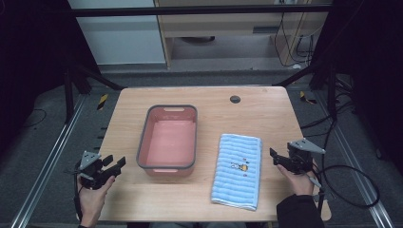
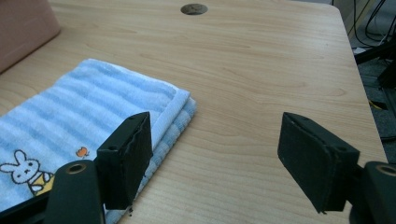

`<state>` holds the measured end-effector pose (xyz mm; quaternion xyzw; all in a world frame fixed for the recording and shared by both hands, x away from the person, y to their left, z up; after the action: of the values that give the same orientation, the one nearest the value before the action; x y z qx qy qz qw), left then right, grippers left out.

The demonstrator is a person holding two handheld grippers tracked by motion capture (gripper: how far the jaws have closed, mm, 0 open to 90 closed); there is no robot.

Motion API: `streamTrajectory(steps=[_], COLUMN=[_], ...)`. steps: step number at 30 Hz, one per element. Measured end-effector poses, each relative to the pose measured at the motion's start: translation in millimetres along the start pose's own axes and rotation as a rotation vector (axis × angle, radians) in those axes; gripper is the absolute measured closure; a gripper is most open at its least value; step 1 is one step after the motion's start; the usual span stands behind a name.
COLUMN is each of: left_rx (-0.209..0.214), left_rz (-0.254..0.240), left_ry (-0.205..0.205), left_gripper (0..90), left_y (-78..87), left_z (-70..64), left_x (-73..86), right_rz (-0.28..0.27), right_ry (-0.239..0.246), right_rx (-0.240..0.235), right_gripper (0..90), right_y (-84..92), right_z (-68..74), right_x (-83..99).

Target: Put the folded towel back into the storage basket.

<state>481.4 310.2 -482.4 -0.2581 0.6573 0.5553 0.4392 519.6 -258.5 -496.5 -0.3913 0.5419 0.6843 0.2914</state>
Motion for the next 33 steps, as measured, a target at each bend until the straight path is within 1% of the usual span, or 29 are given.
streamTrajectory(steps=[1, 2, 3, 5, 6, 7, 8, 9, 10, 12, 13, 14, 15, 17, 19, 20, 21, 22, 23, 24, 27, 28, 31, 32, 33], left_rx=[0.0, 0.013, 0.015, 0.018, 0.021, 0.026, 0.033, 0.031, 0.032, 0.051, 0.053, 0.053, 0.051, 0.062, 0.059, 0.065, 0.065, 0.07, 0.089, 0.089, 0.101, 0.099, 0.108, 0.116, 0.116], left_rz=[0.0, -0.023, -0.035, -0.039, -0.042, -0.047, -0.048, -0.053, -0.056, -0.054, -0.054, -0.054, -0.054, -0.066, -0.068, -0.075, -0.075, -0.076, -0.083, -0.083, -0.099, -0.107, -0.121, -0.123, -0.123], left_ry=[0.0, 0.001, -0.001, -0.006, -0.01, -0.011, -0.019, -0.028, -0.035, -0.045, -0.064, -0.064, -0.072, -0.072, -0.079, -0.08, -0.08, -0.082, -0.081, -0.081, -0.099, -0.101, -0.106, -0.113, -0.113], left_gripper=[44.1, 44.0, 44.0, 43.4, 42.5, 40.7, 40.7, 39.8, 39.8, 39.9, 40.0, 40.0, 40.0, 40.1, 40.1, 40.0, 40.0, 40.0, 40.1, 40.0, 39.5, 39.5, 39.5, 39.5, 39.5], left_y=[0.0, 4.5, 6.2, 7.7, 9.0, 9.9, 10.4, 11.2, 11.6, 12.3, 12.8, 12.8, 13.2, 15.8, 17.0, 19.1, 19.1, 19.9, 22.0, 22.0, 24.9, 25.7, 27.8, 28.1, 28.1], left_z=[0.0, -3.9, -6.2, -8.7, -11.0, -13.9, -16.9, -20.2, -22.1, -28.2, -32.3, -32.3, -34.4, -40.5, -42.0, -46.3, -46.3, -48.7, -55.1, -55.1, -62.8, -64.0, -69.6, -73.9, -73.9], left_x=[0.0, -4.9, -7.3, -9.0, -10.4, -11.7, -12.9, -14.5, -15.4, -17.0, -18.0, -18.0, -18.6, -22.1, -23.6, -26.4, -26.4, -27.8, -30.5, -30.5, -37.1, -39.2, -44.7, -46.9, -46.9], right_rz=[0.0, 0.004, 0.005, 0.004, -0.005, -0.018, -0.018, -0.037, -0.037, -0.04, -0.046, -0.046, -0.046, -0.048, -0.049, -0.052, -0.055, -0.055, -0.052, -0.052, -0.053, -0.052, -0.057, -0.059, -0.06], right_ry=[0.0, 0.005, 0.006, 0.006, 0.016, 0.022, 0.022, 0.045, 0.045, 0.059, 0.069, 0.072, 0.072, 0.072, 0.07, 0.075, 0.073, 0.073, 0.064, 0.064, 0.077, 0.062, 0.063, 0.058, 0.054], right_rx=[0.0, -0.008, -0.005, -0.01, -0.011, -0.02, -0.02, -0.034, -0.034, -0.035, -0.039, -0.042, -0.042, -0.052, -0.055, -0.057, -0.062, -0.062, -0.068, -0.068, -0.07, -0.075, -0.072, -0.079, -0.082], right_gripper=[26.1, 26.9, 27.0, 27.1, 27.1, 27.8, 27.8, 28.2, 28.2, 28.3, 29.5, 29.8, 29.8, 30.7, 30.9, 31.1, 31.1, 31.1, 31.2, 31.2, 31.2, 31.5, 32.3, 33.2, 33.6], right_y=[0.0, 0.0, 0.3, 1.1, 1.5, 4.3, 4.3, 7.4, 7.4, 9.1, 10.3, 10.9, 10.9, 13.4, 14.2, 15.8, 16.6, 16.6, 17.9, 17.9, 19.9, 21.5, 22.5, 22.9, 22.9], right_z=[0.0, 1.2, 1.8, 3.1, 3.6, 7.2, 7.2, 12.5, 12.5, 16.7, 19.7, 21.1, 21.1, 24.1, 25.0, 25.9, 26.7, 26.7, 28.0, 28.0, 27.7, 28.1, 26.0, 26.1, 26.4], right_x=[0.0, 0.1, -0.2, -1.4, -3.1, -7.0, -7.0, -11.2, -11.2, -13.5, -16.0, -16.9, -16.9, -19.2, -20.1, -22.3, -23.5, -23.5, -25.4, -25.4, -29.0, -30.5, -33.6, -36.1, -37.2])
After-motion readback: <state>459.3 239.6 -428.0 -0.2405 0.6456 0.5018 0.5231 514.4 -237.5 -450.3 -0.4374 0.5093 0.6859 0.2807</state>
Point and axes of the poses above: each handheld gripper's, and its own axes: y roughly backward along the jaws, x roughly out of its underside, z roughly to its left, the point moved 7 cm from there along -y, roughly forward along the jaws, and after that the axes turned 6 degrees about -y, right-handed, at the moved point
